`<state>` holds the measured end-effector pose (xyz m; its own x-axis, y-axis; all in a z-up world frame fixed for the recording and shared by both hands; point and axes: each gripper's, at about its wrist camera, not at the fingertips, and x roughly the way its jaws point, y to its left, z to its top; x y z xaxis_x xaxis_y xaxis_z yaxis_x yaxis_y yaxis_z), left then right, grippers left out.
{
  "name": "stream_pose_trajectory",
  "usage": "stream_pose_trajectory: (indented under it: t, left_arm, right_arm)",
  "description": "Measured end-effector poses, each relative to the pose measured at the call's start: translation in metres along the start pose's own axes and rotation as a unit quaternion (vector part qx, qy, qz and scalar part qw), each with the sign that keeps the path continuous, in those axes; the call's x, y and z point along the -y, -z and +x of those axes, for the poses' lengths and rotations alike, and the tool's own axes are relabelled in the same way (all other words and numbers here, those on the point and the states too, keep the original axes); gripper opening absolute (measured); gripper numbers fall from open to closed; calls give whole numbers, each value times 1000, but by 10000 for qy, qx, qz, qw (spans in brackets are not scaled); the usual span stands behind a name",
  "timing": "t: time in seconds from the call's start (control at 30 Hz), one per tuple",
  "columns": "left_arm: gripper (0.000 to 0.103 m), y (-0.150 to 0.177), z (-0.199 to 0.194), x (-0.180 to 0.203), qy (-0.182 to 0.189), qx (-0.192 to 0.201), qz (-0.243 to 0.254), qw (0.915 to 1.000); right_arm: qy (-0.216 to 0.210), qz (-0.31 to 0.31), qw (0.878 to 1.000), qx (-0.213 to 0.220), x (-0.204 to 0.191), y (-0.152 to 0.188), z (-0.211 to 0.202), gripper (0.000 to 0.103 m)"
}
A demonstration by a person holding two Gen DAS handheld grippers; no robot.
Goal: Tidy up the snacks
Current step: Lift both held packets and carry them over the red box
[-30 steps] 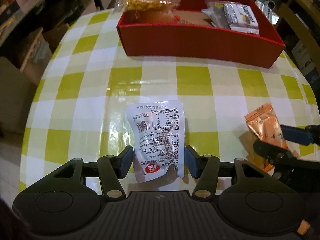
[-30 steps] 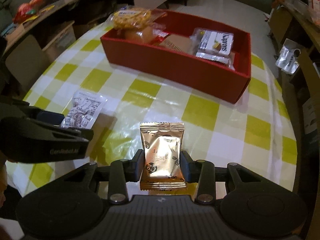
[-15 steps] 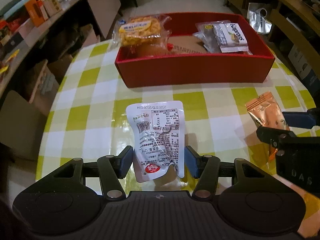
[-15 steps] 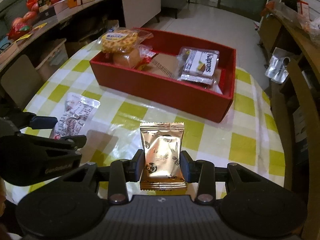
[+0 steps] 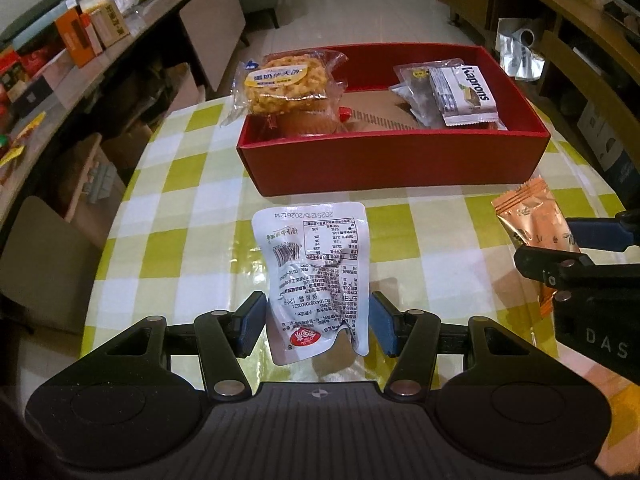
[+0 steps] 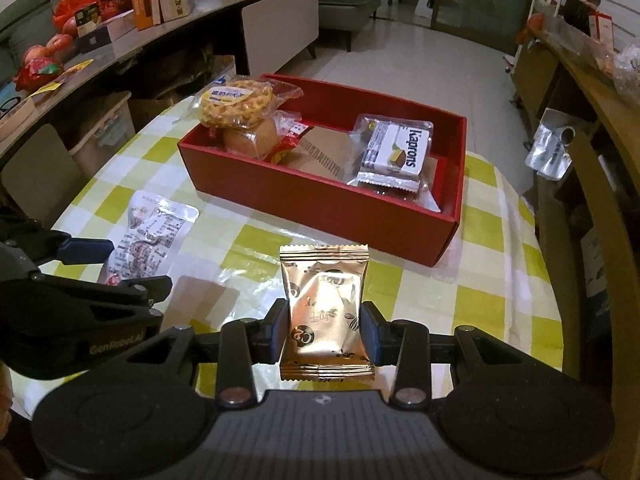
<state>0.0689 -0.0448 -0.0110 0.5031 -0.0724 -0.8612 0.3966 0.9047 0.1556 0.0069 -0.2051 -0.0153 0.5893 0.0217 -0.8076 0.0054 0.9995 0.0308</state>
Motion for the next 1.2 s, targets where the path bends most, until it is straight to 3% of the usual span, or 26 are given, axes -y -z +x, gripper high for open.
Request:
stream_pose_trajectory:
  t: [0.7, 1.2]
  left_arm:
    - [63, -11, -7, 0, -401, 382, 67, 9984]
    - [63, -18, -9, 0, -457, 499, 27, 9977]
  right_arm:
    - [82, -9, 9995, 298, 2, -12, -10, 49]
    - [87, 57, 9989, 448, 5, -21, -15, 49]
